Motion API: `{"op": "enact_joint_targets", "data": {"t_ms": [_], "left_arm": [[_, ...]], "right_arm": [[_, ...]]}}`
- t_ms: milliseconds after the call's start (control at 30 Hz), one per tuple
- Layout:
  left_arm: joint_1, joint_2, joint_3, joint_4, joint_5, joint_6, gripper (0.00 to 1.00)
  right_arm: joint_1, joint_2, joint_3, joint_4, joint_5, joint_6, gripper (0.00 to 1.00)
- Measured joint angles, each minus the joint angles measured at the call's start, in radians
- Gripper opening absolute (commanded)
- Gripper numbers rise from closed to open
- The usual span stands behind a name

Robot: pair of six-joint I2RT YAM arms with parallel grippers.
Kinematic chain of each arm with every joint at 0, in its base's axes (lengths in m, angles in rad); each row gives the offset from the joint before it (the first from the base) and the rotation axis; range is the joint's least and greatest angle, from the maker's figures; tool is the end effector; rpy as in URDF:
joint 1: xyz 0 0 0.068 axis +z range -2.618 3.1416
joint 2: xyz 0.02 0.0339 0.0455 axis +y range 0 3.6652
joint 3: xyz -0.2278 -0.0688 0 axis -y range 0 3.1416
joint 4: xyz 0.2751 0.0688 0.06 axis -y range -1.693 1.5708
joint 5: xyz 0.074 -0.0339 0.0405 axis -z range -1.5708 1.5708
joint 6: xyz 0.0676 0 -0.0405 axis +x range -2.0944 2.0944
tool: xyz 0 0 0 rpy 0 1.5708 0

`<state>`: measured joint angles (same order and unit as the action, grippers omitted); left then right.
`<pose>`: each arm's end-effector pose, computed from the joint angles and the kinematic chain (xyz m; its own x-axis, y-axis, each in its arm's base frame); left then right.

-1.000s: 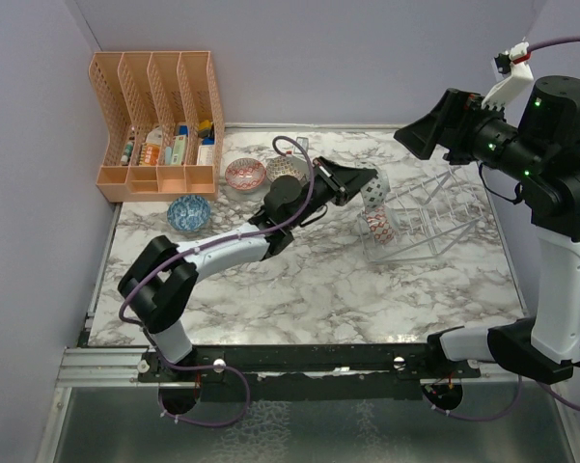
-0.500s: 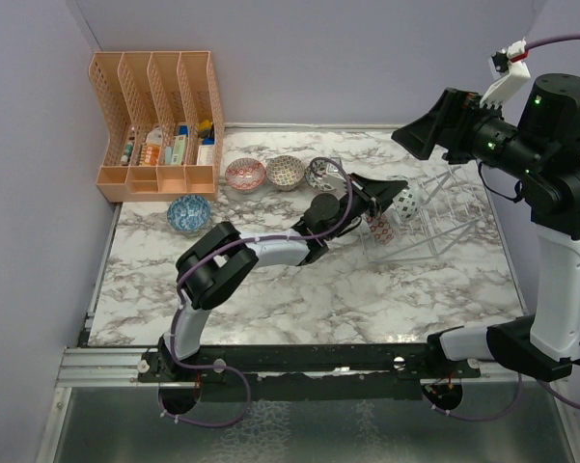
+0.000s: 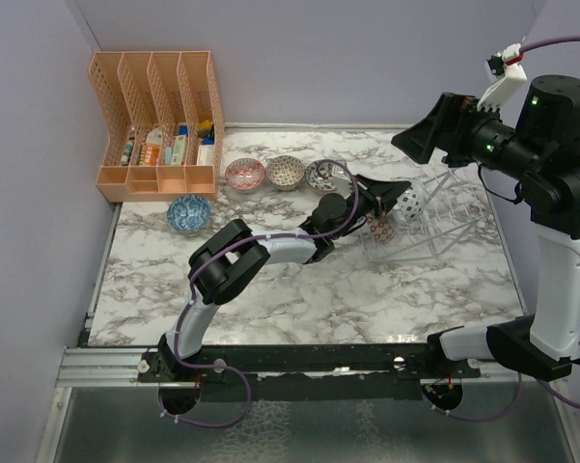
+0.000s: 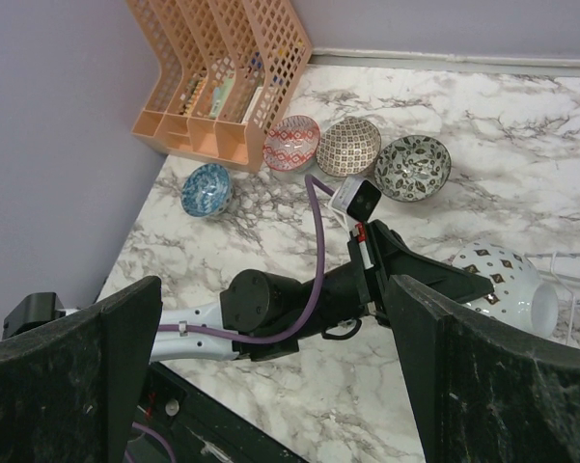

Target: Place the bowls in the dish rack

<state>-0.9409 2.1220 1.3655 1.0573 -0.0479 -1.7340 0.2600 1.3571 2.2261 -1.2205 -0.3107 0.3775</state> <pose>0.3064 -0.4148 0.2043 -0.7982 -0.5781 0.1692 0.0454 -0.3378 -0.9401 0.2202 0.0800 0.5373 -0.5018 0.2297 -0.8340 -0.3627 0.8194 0.4439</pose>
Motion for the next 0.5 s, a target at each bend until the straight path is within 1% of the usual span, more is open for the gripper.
{"op": "enact_joint_targets", "data": {"t_ms": [500], "left_arm": [[0.001, 0.083, 0.000, 0.013, 0.035, -0.028, 0.00]], "right_arm": [[0.000, -0.010, -0.018, -0.002, 0.001, -0.017, 0.99]]}}
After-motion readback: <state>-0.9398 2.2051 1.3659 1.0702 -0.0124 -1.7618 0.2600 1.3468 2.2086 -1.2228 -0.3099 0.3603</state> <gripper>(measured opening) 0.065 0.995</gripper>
